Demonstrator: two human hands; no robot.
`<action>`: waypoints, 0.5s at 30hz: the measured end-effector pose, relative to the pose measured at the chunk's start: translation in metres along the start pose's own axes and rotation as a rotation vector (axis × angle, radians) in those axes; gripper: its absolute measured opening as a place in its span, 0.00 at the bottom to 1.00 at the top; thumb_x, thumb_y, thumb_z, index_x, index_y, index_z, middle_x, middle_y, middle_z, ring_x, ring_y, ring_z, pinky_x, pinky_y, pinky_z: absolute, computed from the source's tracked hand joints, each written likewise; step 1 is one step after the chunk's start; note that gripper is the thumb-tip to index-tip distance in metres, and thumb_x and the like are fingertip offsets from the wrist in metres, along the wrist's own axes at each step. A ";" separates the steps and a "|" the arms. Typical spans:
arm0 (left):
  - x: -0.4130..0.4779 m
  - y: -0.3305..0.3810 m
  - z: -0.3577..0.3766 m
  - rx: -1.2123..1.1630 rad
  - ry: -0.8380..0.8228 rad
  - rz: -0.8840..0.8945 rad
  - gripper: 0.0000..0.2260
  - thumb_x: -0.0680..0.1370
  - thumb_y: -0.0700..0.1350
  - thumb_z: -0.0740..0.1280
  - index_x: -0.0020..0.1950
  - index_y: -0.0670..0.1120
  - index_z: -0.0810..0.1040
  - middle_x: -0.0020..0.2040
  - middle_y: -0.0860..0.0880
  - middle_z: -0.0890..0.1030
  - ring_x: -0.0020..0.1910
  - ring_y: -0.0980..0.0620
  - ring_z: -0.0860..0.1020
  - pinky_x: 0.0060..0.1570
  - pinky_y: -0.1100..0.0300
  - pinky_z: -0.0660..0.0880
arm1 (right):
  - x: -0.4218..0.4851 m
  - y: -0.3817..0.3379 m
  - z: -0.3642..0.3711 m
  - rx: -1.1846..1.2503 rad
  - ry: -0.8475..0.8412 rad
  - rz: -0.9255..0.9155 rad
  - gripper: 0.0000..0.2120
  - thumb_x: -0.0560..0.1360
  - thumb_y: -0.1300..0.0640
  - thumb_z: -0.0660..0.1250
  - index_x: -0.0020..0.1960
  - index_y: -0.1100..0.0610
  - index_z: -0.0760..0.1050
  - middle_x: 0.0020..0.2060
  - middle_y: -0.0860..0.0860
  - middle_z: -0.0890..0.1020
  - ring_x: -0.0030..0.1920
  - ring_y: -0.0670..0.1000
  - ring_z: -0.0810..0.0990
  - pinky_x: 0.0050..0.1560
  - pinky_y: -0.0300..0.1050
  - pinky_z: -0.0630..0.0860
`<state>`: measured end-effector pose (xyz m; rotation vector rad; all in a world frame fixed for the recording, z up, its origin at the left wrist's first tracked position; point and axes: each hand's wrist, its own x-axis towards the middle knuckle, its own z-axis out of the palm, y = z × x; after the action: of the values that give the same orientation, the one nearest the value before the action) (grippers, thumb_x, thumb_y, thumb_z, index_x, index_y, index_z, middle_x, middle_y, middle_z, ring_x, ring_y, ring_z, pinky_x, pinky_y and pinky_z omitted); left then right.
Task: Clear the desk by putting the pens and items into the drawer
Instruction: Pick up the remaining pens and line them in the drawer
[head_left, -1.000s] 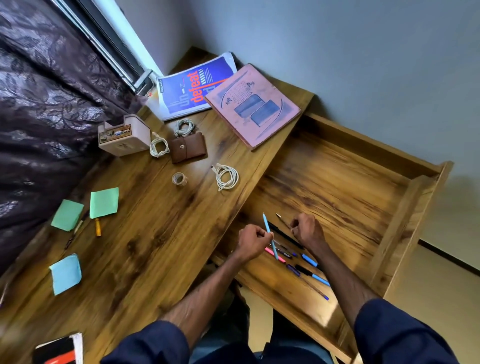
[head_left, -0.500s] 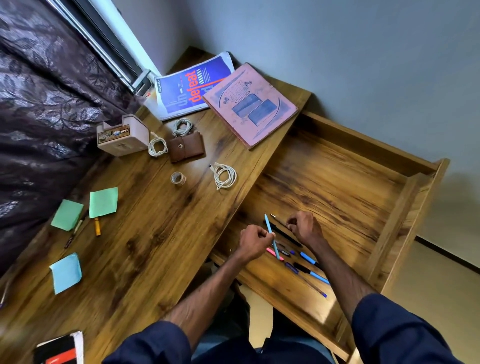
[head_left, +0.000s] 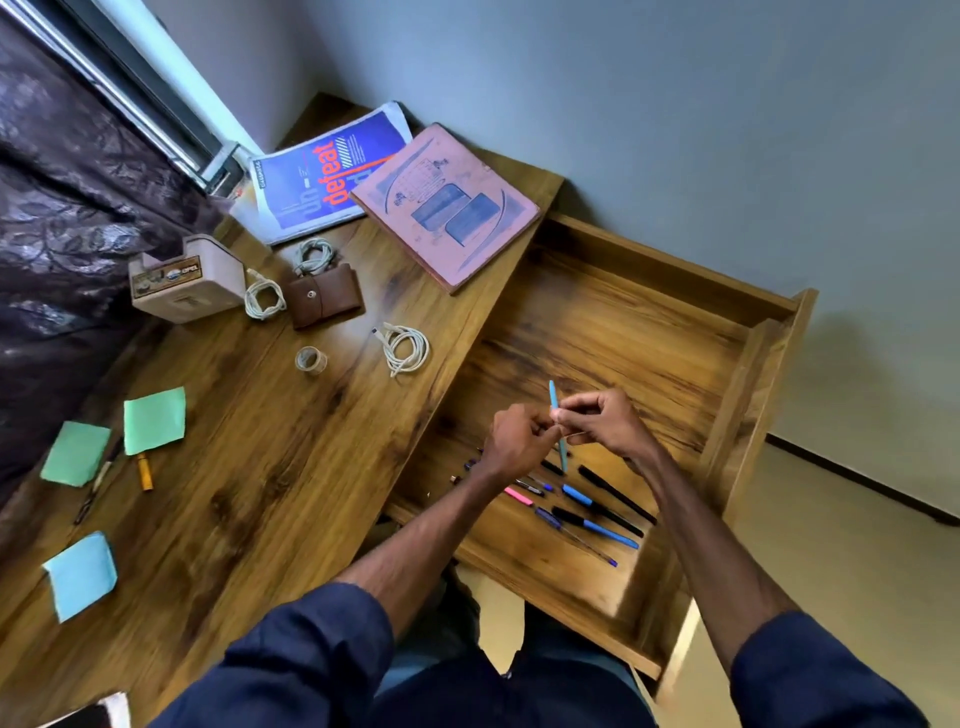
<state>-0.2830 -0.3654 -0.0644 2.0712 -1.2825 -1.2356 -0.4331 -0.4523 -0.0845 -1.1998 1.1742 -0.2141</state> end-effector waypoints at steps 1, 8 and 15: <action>0.001 0.005 0.002 -0.004 -0.021 0.005 0.03 0.79 0.47 0.71 0.47 0.49 0.83 0.34 0.59 0.79 0.31 0.67 0.78 0.29 0.71 0.72 | 0.001 0.003 -0.008 -0.014 0.039 0.000 0.11 0.72 0.62 0.76 0.54 0.61 0.84 0.45 0.55 0.87 0.43 0.53 0.87 0.41 0.46 0.84; 0.002 -0.006 0.018 0.078 -0.090 -0.055 0.04 0.78 0.44 0.70 0.52 0.47 0.82 0.45 0.52 0.83 0.45 0.57 0.82 0.47 0.56 0.83 | 0.010 0.062 -0.046 -0.726 0.140 0.088 0.11 0.70 0.60 0.77 0.51 0.52 0.86 0.46 0.47 0.87 0.41 0.45 0.83 0.42 0.37 0.77; -0.008 -0.036 0.020 0.123 -0.113 -0.093 0.04 0.77 0.43 0.68 0.47 0.49 0.83 0.43 0.53 0.84 0.44 0.57 0.82 0.49 0.51 0.84 | -0.007 0.095 -0.041 -0.848 0.169 0.212 0.07 0.73 0.61 0.74 0.48 0.51 0.82 0.43 0.48 0.86 0.38 0.45 0.81 0.33 0.37 0.77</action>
<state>-0.2831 -0.3390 -0.0965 2.1973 -1.3566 -1.3631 -0.5090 -0.4324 -0.1520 -1.7895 1.5978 0.3946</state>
